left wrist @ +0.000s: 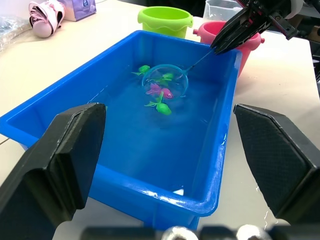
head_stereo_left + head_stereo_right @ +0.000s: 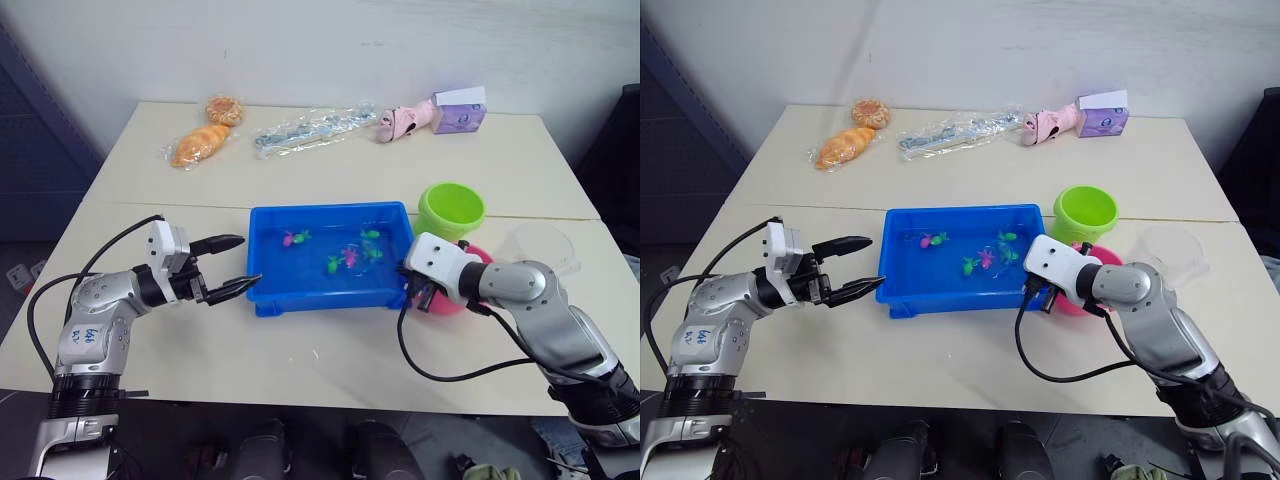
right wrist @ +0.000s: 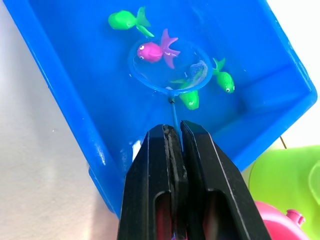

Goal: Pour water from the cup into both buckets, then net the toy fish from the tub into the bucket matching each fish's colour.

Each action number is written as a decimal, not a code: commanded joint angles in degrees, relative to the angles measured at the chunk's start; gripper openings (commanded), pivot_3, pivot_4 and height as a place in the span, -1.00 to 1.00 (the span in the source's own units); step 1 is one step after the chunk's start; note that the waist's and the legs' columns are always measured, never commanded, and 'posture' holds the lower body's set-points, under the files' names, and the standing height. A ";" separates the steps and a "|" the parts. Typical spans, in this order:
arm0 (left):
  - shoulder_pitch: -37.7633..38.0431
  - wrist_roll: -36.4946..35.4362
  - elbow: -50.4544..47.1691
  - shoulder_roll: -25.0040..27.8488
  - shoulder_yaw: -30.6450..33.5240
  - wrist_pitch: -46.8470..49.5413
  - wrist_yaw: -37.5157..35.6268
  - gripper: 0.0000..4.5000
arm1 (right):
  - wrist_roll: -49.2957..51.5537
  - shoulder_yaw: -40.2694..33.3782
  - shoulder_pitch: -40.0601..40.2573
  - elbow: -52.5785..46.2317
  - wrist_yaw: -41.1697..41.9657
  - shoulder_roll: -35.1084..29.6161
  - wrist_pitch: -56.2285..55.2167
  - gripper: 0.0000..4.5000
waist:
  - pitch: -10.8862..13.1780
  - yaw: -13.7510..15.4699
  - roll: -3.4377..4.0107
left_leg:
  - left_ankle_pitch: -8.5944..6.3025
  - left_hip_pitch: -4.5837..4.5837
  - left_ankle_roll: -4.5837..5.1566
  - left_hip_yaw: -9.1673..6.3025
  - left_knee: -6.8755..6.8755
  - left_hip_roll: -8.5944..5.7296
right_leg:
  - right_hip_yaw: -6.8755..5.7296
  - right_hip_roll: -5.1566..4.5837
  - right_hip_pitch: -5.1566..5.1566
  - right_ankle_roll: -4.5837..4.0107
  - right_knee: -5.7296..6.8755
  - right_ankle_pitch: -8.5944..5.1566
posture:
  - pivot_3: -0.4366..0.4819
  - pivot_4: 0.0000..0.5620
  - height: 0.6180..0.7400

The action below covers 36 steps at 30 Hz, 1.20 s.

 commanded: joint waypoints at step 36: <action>-12.63 -2.42 5.82 -7.43 -8.67 -0.49 -13.10 0.96 | 1.68 -53.25 44.79 -5.91 0.17 2.29 -40.23 -1.00 | -0.01 1.43 0.00 | 0.01 0.17 -0.04 0.06 -0.03 0.02 | 0.06 0.19 0.24 0.06 -0.15 0.02 | -0.05 -0.47 1.00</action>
